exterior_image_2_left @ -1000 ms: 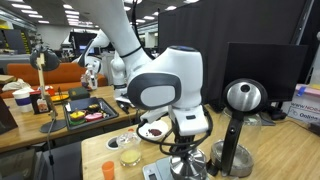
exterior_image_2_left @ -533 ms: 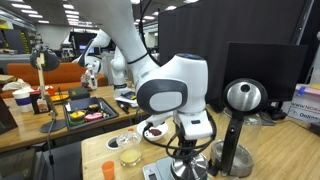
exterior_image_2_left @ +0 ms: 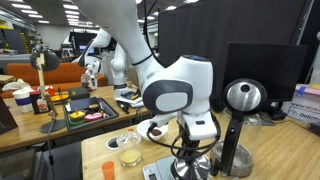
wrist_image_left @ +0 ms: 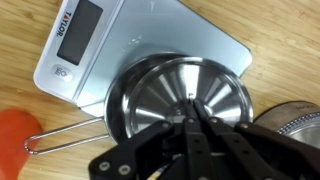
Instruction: Close the pan
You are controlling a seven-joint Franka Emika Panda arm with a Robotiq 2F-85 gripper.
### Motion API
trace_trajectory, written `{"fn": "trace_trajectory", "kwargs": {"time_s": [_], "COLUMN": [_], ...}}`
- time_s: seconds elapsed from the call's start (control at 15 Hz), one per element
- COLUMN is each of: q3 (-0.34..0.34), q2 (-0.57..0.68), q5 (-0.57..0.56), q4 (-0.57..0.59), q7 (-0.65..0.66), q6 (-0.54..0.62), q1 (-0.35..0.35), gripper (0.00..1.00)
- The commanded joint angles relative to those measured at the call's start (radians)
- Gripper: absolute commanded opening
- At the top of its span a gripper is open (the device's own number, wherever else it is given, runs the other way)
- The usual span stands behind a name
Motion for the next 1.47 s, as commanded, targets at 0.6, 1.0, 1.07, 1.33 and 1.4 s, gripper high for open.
{"fn": "trace_trajectory", "kwargs": {"time_s": [0.6, 1.0, 1.07, 1.33, 1.4], "q3": [0.011, 0.009, 0.011, -0.008, -0.015], "q2": [-0.003, -0.001, -0.006, -0.050, -0.067], "q5": [-0.003, -0.001, 0.000, -0.020, -0.031], "q4": [0.015, 0.024, 0.022, -0.012, -0.025], "q7": [0.004, 0.008, 0.003, 0.001, -0.006], "q6": [-0.091, -0.119, -0.118, -0.103, -0.105], "q1": [-0.030, -0.033, -0.035, -0.028, -0.025], "gripper": [0.21, 0.69, 0.75, 1.00, 1.00]}}
